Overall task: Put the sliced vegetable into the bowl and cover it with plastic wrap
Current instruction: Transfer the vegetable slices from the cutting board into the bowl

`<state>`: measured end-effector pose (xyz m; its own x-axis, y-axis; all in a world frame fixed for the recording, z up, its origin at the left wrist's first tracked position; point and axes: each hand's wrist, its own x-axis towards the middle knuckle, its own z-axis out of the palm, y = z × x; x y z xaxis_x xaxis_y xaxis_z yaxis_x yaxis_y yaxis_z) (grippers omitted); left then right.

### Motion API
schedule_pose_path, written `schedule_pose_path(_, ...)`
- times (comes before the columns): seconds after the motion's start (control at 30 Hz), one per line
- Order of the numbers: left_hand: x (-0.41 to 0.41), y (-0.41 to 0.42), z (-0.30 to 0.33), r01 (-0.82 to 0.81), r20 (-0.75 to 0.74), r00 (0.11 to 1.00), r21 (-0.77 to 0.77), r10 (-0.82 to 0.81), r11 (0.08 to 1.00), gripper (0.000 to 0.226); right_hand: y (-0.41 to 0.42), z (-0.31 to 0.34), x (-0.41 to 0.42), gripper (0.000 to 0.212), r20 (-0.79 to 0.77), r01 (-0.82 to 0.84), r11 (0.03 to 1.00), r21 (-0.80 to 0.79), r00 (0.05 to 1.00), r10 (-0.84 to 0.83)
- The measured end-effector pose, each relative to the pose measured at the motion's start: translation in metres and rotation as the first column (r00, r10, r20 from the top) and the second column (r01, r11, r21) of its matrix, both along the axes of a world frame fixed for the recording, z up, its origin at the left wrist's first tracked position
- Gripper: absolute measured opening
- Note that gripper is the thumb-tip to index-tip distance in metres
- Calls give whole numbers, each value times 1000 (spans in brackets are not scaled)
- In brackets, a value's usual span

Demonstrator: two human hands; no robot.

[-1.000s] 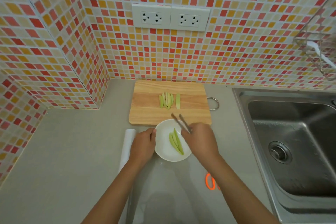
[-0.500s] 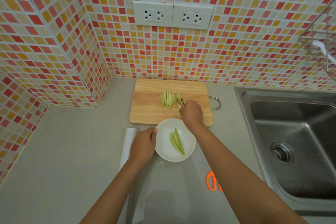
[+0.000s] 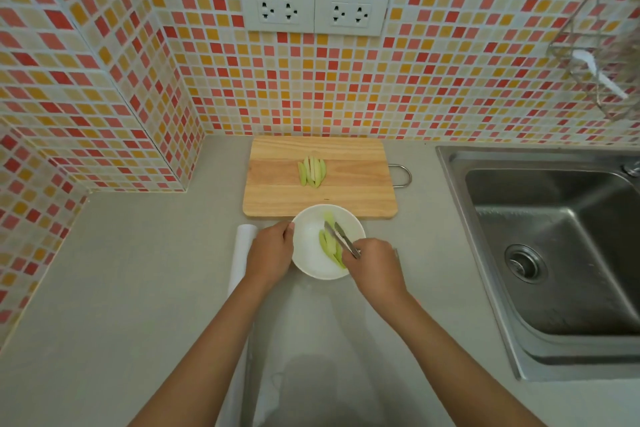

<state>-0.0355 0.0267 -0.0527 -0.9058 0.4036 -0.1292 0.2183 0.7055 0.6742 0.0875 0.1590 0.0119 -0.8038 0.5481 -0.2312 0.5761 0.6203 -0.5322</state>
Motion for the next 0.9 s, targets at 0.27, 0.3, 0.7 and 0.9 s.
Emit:
schedule_pose_path(0.27, 0, 1, 5, 15, -21, 1000, -21, -16, 1000, 36, 35, 10, -90, 37, -137, 119, 993, -24, 983, -121)
schedule_pose_path(0.3, 0, 1, 5, 17, -25, 1000, -22, -17, 1000, 36, 39, 8, -103, 37, -118, 121, 992, -21, 986, -122)
schedule_pose_path(0.7, -2, -1, 0, 16, 6, 1000, 23, -16, 1000, 37, 41, -16, -146, 12, 62, -20, 980, 198, 998, 8)
schedule_pose_path(0.9, 3, -4, -2, -20, 60, 998, 135, 12, 991, 35, 47, -20, -144, 15, 46, 5, 981, 192, 999, -14)
